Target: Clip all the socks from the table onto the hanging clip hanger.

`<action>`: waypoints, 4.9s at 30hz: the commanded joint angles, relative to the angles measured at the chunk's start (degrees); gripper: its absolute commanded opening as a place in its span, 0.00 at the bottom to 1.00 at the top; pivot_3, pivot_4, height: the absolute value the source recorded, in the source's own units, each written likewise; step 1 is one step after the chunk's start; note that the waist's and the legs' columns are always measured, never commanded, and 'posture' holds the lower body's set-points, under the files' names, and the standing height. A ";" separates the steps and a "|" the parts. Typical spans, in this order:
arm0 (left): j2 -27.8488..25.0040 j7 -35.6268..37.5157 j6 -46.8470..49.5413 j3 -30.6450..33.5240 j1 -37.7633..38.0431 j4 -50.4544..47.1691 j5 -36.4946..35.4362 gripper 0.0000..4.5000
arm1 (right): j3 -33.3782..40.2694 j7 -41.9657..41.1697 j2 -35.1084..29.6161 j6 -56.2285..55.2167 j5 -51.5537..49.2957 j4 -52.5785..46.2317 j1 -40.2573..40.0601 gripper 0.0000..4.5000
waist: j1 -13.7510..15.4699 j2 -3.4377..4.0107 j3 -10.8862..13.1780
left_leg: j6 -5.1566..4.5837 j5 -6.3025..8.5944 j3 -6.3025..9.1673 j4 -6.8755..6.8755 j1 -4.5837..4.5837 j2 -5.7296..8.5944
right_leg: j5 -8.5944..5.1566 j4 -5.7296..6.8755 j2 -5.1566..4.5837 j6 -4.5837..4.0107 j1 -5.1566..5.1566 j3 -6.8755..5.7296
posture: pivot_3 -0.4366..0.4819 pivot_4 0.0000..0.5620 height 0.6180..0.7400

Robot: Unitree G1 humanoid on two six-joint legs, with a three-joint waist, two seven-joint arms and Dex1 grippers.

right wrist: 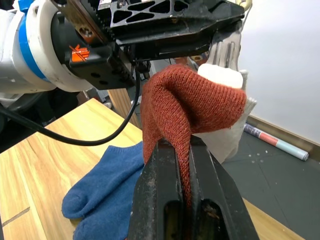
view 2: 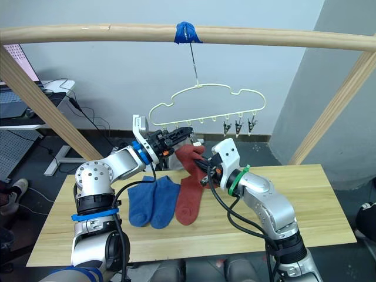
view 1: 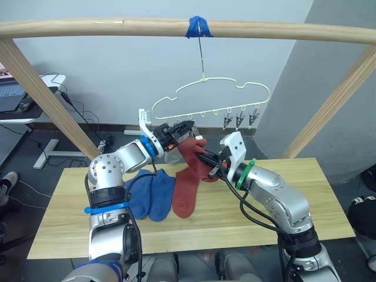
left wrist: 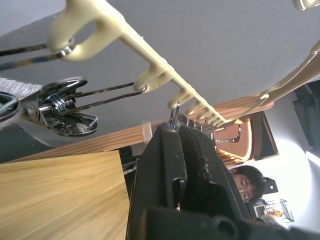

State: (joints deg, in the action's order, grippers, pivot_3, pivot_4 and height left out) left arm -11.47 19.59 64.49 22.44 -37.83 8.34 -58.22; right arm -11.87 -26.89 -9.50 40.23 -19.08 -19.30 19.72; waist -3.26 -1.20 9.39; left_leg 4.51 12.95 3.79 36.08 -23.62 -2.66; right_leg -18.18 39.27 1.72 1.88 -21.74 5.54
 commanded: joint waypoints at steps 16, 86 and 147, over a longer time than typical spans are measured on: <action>-3.07 4.35 -4.98 -2.40 1.60 -5.58 0.72 0.68 | -0.03 1.25 2.23 -1.84 -0.38 2.30 1.91 0.00 | 0.01 0.00 0.00 | 0.01 0.00 0.01 0.01 -0.11 0.00 | 0.01 0.02 -0.01 -0.01 -0.11 -0.02 | 0.46 0.24 1.00; -15.28 19.97 -40.48 -15.67 30.19 -35.94 21.87 1.00 | 10.48 7.85 7.08 -25.45 5.78 27.84 18.27 0.98 | 1.57 0.02 0.00 | 0.09 -0.10 -0.16 0.04 -0.15 -0.01 | 0.01 0.64 -0.03 -0.07 -0.47 0.11 | 0.55 0.24 1.00; -5.66 12.34 -56.33 -38.97 16.04 21.51 59.36 1.00 | 13.55 8.38 5.40 -17.65 2.89 22.48 16.43 0.01 | 0.73 0.08 0.02 | 0.06 -0.11 -0.23 0.02 -0.17 0.00 | 0.01 0.67 -0.01 -0.08 -0.54 0.14 | 0.43 0.26 1.00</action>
State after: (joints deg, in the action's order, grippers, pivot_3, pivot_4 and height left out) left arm -16.99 32.56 9.95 -16.82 -21.13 28.23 0.02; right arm 1.63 -18.69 -4.05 22.58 -15.86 6.48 36.23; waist -2.53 -1.12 9.41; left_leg 4.57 12.84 3.58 36.10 -23.79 -2.67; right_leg -18.17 39.95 1.71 1.80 -22.28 5.66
